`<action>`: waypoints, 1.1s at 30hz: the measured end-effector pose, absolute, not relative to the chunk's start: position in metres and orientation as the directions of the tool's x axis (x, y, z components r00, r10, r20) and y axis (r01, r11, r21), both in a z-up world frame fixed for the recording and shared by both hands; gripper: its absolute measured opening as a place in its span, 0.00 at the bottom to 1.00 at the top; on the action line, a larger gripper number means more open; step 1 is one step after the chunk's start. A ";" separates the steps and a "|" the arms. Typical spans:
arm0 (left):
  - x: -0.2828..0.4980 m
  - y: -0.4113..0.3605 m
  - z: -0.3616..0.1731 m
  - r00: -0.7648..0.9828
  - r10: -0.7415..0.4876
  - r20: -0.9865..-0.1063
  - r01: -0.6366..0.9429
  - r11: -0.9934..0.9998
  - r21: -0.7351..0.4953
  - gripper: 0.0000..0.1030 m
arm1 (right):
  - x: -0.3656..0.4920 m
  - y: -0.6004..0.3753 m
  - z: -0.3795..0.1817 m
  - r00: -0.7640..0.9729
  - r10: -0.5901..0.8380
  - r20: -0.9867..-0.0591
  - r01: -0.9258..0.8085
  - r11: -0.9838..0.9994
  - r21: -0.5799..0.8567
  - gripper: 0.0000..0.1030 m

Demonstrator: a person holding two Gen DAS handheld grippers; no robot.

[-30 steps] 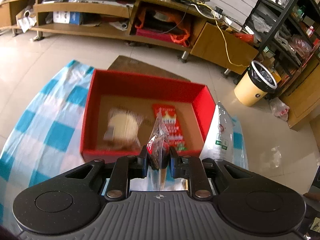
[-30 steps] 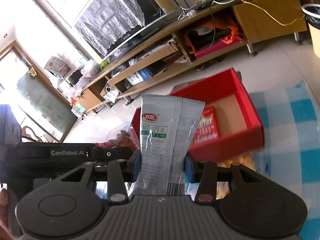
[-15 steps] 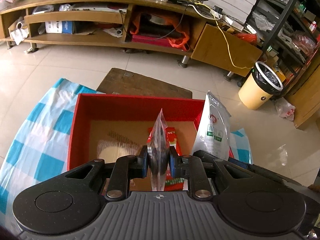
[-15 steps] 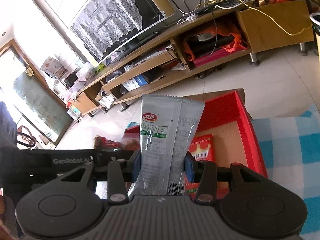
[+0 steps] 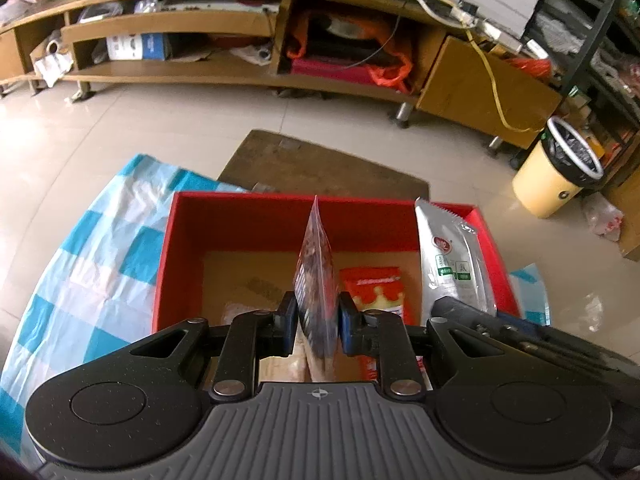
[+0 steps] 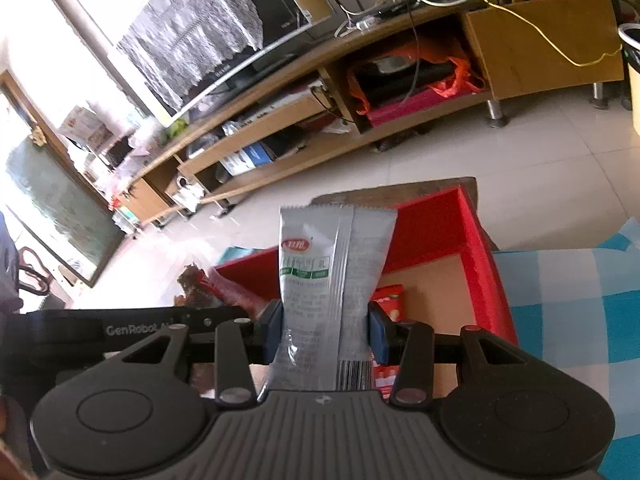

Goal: Organize snacks
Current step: 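Open both tools to drop the jerky and white packets into the box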

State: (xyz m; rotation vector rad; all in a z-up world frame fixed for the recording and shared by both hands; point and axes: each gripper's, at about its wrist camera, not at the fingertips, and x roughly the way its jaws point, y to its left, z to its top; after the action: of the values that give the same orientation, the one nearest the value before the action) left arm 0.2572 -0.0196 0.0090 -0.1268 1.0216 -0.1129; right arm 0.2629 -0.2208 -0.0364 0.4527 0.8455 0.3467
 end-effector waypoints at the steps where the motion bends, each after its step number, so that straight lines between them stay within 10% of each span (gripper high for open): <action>1: 0.258 -0.019 0.007 0.512 -0.148 -0.846 0.031 0.988 -0.155 0.27 | 0.264 -0.221 -0.038 0.614 0.464 -0.639 -0.112 0.852 0.511 0.42; 33: 0.243 -0.007 0.012 0.547 -0.041 -0.836 -0.010 0.998 -0.055 0.79 | 0.259 -0.217 -0.038 0.611 0.407 -0.679 -0.105 0.892 0.441 0.51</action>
State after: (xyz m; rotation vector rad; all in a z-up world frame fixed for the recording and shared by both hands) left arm 0.2434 -0.0075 0.0115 -0.0559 0.9926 -0.0178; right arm 0.2590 -0.2165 -0.0380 0.3787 0.8676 0.3037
